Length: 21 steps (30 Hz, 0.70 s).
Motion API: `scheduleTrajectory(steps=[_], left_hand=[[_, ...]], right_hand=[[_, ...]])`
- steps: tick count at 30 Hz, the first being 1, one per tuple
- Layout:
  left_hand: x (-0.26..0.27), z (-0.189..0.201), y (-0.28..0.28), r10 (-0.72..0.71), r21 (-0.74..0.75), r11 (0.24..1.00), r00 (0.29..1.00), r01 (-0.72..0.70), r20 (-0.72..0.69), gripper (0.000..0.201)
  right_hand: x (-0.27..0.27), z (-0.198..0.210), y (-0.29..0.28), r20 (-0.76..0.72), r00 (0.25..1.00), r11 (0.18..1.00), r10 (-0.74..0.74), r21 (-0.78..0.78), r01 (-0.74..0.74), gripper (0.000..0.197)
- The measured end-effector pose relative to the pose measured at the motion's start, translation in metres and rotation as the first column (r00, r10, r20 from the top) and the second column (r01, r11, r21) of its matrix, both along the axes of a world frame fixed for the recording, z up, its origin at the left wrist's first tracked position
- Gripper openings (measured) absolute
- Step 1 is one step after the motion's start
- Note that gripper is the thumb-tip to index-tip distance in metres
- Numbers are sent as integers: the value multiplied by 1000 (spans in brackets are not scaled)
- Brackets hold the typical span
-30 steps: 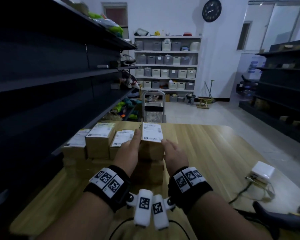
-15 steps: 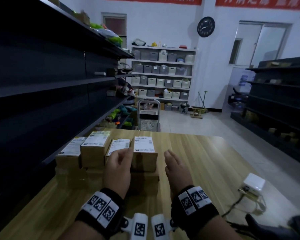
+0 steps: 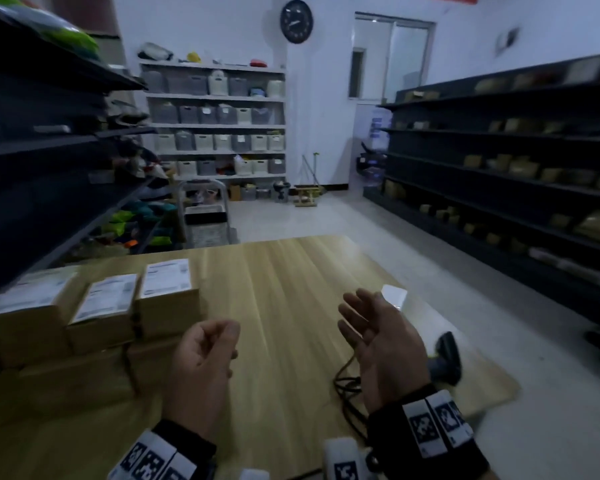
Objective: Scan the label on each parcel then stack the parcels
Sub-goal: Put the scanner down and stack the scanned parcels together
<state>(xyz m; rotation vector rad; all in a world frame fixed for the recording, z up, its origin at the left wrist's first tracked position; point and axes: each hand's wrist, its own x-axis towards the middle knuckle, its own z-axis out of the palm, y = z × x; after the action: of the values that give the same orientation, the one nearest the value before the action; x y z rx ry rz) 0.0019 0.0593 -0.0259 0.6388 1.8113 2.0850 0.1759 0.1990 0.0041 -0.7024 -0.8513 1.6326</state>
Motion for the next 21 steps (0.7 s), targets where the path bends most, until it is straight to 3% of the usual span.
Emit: scheduleTrajectory(steps=[5, 10, 15, 17, 20, 21], left_hand=[[39, -9, 39, -146, -67, 988, 988, 142, -57, 3], [72, -22, 86, -290, -208, 941, 953, 267, -92, 13], [93, -29, 131, -427, -344, 868, 892, 358, -150, 20], [96, -32, 150, -519, -461, 798, 831, 389, -198, 26], [103, -35, 175, -708, -717, 604, 646, 347, -284, 57], [107, -36, 182, -746, -772, 556, 594, 309, -299, 67]], right_hand=[[54, -8, 19, 1, 979, 975, -202, -97, 201, 22], [96, -38, 50, 95, 919, 889, -384, -231, 395, 17], [114, -59, 66, 188, 916, 844, -353, -358, 399, 12], [116, -64, 70, 198, 927, 841, -318, -393, 373, 13], [118, -63, 73, 154, 953, 839, -263, -451, 304, 14], [119, -66, 76, 145, 960, 843, -241, -459, 281, 26]])
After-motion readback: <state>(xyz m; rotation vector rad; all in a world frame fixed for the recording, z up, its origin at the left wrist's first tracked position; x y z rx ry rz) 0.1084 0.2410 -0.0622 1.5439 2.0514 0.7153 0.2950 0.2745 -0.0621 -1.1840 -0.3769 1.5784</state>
